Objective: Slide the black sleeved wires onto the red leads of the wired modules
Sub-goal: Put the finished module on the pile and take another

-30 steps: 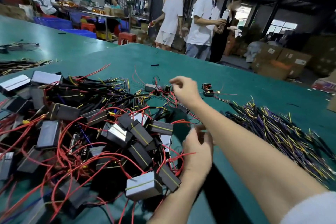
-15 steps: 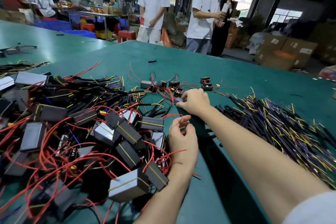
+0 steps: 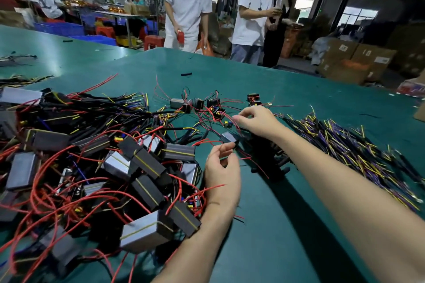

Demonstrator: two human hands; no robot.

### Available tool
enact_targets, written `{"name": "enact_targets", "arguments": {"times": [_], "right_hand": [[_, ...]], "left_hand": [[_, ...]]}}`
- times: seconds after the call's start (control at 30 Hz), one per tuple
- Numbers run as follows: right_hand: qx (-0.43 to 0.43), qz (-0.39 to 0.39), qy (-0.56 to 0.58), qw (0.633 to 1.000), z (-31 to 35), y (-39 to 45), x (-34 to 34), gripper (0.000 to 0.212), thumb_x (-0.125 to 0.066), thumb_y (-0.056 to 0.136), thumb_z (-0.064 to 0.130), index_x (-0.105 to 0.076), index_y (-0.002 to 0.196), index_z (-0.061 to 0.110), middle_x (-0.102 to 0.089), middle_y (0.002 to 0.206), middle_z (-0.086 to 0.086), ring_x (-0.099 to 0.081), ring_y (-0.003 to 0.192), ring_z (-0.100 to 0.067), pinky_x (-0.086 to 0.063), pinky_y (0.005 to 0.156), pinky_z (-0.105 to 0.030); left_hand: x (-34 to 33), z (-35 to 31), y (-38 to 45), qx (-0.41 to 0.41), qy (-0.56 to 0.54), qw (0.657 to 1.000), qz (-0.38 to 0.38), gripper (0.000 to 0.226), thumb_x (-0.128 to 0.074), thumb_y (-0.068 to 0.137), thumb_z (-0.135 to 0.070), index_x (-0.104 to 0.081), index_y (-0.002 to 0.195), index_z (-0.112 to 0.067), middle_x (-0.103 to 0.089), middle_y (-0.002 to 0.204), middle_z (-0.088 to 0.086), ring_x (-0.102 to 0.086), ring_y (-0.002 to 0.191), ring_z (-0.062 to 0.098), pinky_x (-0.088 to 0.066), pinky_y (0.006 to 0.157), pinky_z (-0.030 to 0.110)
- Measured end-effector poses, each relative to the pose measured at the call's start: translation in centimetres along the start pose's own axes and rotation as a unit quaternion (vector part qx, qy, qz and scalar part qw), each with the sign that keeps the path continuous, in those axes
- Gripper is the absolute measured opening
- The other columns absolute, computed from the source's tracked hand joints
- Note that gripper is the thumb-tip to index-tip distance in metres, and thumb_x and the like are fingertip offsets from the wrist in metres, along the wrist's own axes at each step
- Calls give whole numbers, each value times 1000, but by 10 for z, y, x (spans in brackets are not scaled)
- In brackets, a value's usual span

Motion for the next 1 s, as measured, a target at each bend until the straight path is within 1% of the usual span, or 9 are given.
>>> {"name": "enact_targets", "arguments": {"times": [0.17,0.27,0.37,0.47,0.53,0.63,0.83,0.93,1.0], "right_hand": [[-36,98,-58,993,11,23,-37,36,-52,95,42,-70,110,16,-66,101,-7,-57,97,-25,-40,92,-31],[-19,-24,40,999,26,28,-8,36,-50,97,32,-66,70,14,-46,62,1,-40,66,-17,-27,62,-28],[46,-180,181,966,41,18,52,43,-49,98,20,-53,56,11,-29,56,4,-26,56,-7,-17,55,-30],[82,-238,250,935,52,-6,97,34,-48,99,22,-73,93,0,-44,65,0,-37,60,-5,-24,53,-20],[113,-242,264,927,59,-33,114,24,-47,100,20,-70,106,19,-62,74,14,-51,69,4,-36,63,-8],[141,-209,261,932,62,-85,115,25,-46,100,16,-69,111,15,-70,95,15,-55,79,15,-38,71,-3],[172,-1,168,971,44,-189,52,23,-54,94,6,-73,105,11,-73,102,-7,-59,102,-17,-44,95,-29],[156,74,136,975,32,-216,27,16,-61,91,6,-77,94,8,-73,103,1,-56,104,-6,-40,94,-17],[105,60,206,971,18,-219,27,22,-59,92,16,-77,83,9,-74,99,0,-61,101,-5,-42,90,-16]], "left_hand": [[1,2,3,8,1,1000,0,22,-47,90,4,-60,97,-13,-59,94,0,-61,98,27,-48,96,46],[2,2,4,6,-2,1000,2,22,-46,91,4,-59,95,-13,-58,92,2,-61,95,27,-48,95,45],[1,4,5,-1,-3,1000,5,20,-47,91,3,-58,94,-13,-58,90,2,-58,87,23,-49,92,44],[0,5,7,4,-24,1000,11,19,-48,93,2,-57,90,-15,-57,84,0,-57,78,18,-52,77,33],[-2,6,9,34,-65,997,22,18,-48,96,-5,-56,85,-17,-57,82,1,-57,70,12,-48,59,20],[-7,5,10,81,-136,987,37,22,-41,101,-22,-57,89,-13,-61,88,7,-59,69,14,-46,55,19],[-30,12,-10,211,-227,936,164,56,-30,98,-52,-49,121,-5,-65,99,15,-64,72,21,-55,61,25],[-36,14,-24,238,-165,933,212,48,-42,99,-38,-46,126,1,-64,107,17,-69,74,20,-55,78,31],[-35,13,-27,202,-96,947,232,37,-53,95,-19,-51,125,4,-67,105,14,-69,69,12,-55,70,21]]}}
Point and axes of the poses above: each hand's wrist, its own y-axis towards the middle knuckle, its own x-axis out of the back of the hand, z = x × y, the point moved 8 cm from there along y, towards the middle knuckle
